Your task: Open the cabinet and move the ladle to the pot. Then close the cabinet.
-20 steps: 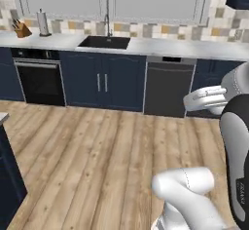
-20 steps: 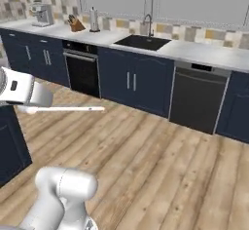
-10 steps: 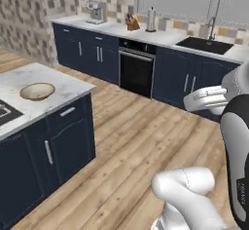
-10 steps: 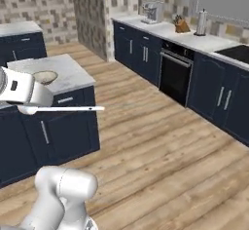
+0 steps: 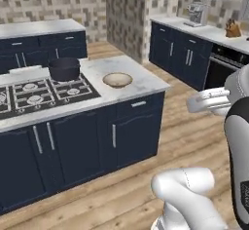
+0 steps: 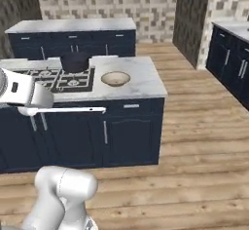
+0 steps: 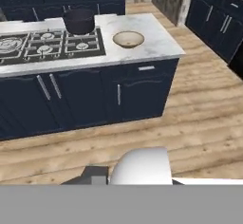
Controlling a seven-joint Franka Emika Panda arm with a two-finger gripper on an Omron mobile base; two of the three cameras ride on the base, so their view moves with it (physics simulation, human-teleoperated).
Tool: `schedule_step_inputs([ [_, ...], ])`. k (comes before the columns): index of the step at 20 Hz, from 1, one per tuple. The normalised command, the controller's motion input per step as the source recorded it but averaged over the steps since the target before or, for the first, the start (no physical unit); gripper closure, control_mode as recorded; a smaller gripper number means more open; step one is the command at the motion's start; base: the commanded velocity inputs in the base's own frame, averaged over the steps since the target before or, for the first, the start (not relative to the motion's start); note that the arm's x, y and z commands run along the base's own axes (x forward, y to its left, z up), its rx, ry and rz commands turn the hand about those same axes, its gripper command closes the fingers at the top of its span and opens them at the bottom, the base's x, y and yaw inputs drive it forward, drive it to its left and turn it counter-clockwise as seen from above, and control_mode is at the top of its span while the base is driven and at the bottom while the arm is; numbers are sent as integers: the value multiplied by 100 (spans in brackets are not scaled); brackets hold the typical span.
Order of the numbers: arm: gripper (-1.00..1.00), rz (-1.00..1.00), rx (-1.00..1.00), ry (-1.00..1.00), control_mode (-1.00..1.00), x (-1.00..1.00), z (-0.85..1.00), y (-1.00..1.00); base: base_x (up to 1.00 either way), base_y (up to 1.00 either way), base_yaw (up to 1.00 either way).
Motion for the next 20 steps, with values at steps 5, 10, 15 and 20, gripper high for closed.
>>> schedule_step_inputs([
  [5,100,0,0,0,100,0,0,0,100,0,43],
  [10,100,0,0,0,100,0,0,0,100,0,29],
  [15,100,0,0,0,100,0,0,0,100,0,21],
  [20,100,0,0,0,100,0,0,0,100,0,19],
])
